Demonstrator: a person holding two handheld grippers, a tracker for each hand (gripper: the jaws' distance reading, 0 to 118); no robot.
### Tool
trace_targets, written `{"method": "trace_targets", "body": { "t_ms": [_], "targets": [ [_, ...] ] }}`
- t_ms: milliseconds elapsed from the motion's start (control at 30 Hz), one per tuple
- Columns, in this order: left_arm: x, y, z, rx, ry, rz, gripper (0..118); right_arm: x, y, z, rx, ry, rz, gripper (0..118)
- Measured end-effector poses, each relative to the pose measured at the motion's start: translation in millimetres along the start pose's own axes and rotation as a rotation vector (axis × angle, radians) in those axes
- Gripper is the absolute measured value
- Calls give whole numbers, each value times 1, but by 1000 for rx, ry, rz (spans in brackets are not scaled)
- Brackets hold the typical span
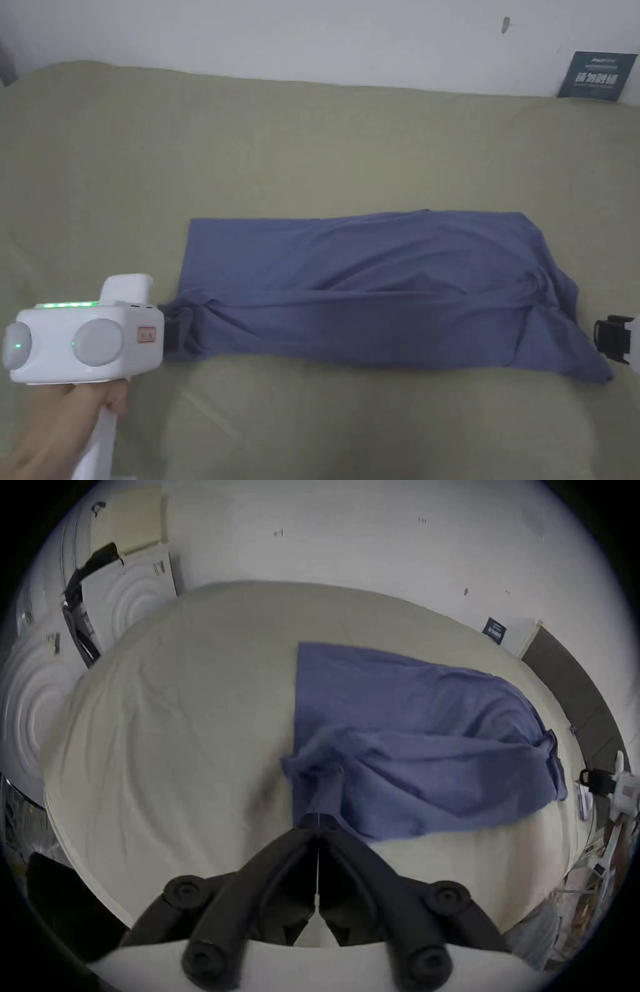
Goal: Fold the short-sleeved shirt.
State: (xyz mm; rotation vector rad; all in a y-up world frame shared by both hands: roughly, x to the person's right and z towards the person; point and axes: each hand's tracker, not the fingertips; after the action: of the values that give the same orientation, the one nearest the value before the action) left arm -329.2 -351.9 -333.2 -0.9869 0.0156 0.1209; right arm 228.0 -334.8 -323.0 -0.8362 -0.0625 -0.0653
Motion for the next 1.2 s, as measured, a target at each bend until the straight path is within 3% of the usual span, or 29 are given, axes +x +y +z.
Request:
{"method": "trace_targets", "body": {
  "t_ms": [33,67,100,133,167,333,367,467,500,533,567,600,633,667,800,833,933,1000,1200],
  "targets": [
    [0,-1,0,-3,7,5,22,0,-3,-1,-7,-2,10,9],
    [2,-2,-2,-3,26,8,78,0,-5,-1,-11,-6,13,9],
    [3,-4,-5,6,34,14,115,1,-6,-2,-14,-6,8,9],
    [3,-2,-13,-10,26,18,118,2,-7,-3,-20,-3,-4,9],
    [4,-2,-17,-41,24,21,111,4,-8,-4,-24,1,-11,9],
    [12,1,-42,-25,95,-19,108,1,-8,-9,-35,-9,3,9],
    [12,1,-46,-31,82,-19,100,2,-8,-10,-37,-10,5,9],
    [20,2,-44,-40,14,4,48,5,-6,-17,-44,-7,11,9],
    [23,2,-43,-41,27,-10,38,6,-5,-19,-43,-10,14,11],
    [25,2,-42,-42,-7,-32,25,8,-4,-22,-43,-13,14,29],
    [29,4,-41,-45,-22,-43,17,10,-3,-27,-47,0,0,74],
    [32,5,-40,-50,8,-53,17,13,-2,-33,-84,10,-20,108],
    [32,5,-41,-50,9,-67,16,15,-3,-39,-103,18,-37,118],
    [32,4,-41,-49,10,-70,16,15,-3,-41,-61,31,-53,111],
    [24,6,-44,-57,-16,-27,16,17,-4,-63,-155,4,-45,108],
    [25,7,-43,-57,-20,-23,16,15,-6,-68,-187,14,-19,100],
    [26,7,-44,-57,-21,-26,16,12,-10,-73,-201,23,-3,23],
    [30,8,-42,-57,-16,-36,16,6,-11,-67,-157,67,-15,16],
    [29,9,-32,-36,-8,-45,16,8,-11,-50,-142,38,-13,15]
  ]
}}
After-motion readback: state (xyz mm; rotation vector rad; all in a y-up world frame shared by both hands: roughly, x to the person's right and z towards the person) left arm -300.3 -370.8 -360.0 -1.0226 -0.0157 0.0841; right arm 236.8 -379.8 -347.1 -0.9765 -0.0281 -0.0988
